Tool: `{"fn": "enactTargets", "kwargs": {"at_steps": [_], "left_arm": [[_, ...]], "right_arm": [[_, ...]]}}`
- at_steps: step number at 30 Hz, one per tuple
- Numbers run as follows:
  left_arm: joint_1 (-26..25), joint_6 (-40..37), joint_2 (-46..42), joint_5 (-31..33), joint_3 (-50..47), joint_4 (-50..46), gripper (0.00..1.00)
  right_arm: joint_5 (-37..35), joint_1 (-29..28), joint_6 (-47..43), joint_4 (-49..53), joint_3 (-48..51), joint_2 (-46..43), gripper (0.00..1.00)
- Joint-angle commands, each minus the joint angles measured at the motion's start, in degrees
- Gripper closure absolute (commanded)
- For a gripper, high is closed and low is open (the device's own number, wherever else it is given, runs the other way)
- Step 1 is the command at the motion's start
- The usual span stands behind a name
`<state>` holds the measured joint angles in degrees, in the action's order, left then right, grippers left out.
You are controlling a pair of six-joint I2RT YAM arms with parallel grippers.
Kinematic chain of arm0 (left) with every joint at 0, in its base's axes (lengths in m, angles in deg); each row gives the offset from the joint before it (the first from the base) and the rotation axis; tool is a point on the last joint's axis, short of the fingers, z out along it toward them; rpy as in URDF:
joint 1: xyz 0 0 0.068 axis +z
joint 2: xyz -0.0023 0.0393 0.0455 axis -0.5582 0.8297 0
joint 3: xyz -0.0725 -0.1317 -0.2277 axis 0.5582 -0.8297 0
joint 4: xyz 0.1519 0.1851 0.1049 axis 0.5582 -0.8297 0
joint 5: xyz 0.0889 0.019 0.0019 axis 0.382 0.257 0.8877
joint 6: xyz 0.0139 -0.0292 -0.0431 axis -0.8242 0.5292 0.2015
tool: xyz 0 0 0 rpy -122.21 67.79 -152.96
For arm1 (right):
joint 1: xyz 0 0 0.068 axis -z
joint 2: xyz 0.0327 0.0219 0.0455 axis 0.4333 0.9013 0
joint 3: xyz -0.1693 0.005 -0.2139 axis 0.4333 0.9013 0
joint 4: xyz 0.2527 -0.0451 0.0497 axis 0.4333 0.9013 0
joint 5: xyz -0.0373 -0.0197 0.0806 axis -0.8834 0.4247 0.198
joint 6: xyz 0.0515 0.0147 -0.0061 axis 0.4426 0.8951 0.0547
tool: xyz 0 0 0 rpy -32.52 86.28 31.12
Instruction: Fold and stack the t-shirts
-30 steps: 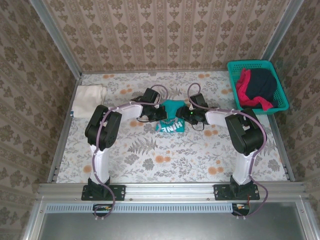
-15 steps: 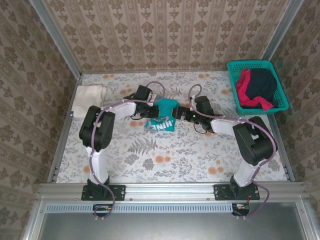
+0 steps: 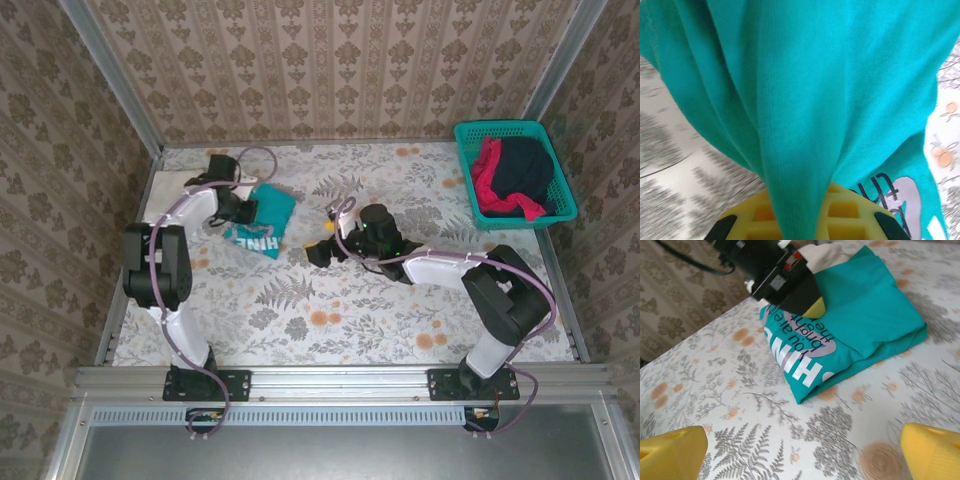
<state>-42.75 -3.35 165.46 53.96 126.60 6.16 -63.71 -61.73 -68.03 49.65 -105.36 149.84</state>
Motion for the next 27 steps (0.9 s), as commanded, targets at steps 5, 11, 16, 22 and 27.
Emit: {"fn": "enactTargets", "kwargs": {"at_steps": [5,11,16,22,27], "left_arm": [[9.38,-11.54,-3.83,4.88,7.15,-7.69,1.00],[16.01,-14.01,-1.44,1.83,14.61,-9.22,1.00],[19.32,-17.39,1.29,0.22,21.71,-13.10,1.00],[21.94,-17.42,3.24,-0.81,25.43,-15.19,1.00],[23.21,-16.89,4.58,-1.14,24.77,-13.99,1.00]], "right_arm": [[0.98,-1.56,-3.90,-1.98,-3.98,0.77,0.00],[0.89,-1.65,-3.74,-1.15,-4.41,1.60,0.00],[-0.03,-1.65,-4.07,-0.40,-3.83,0.73,0.00],[-0.44,-1.65,-3.89,-0.31,-3.12,0.54,0.00],[-0.09,-1.65,-3.77,-0.07,-3.74,0.80,0.00]]}}
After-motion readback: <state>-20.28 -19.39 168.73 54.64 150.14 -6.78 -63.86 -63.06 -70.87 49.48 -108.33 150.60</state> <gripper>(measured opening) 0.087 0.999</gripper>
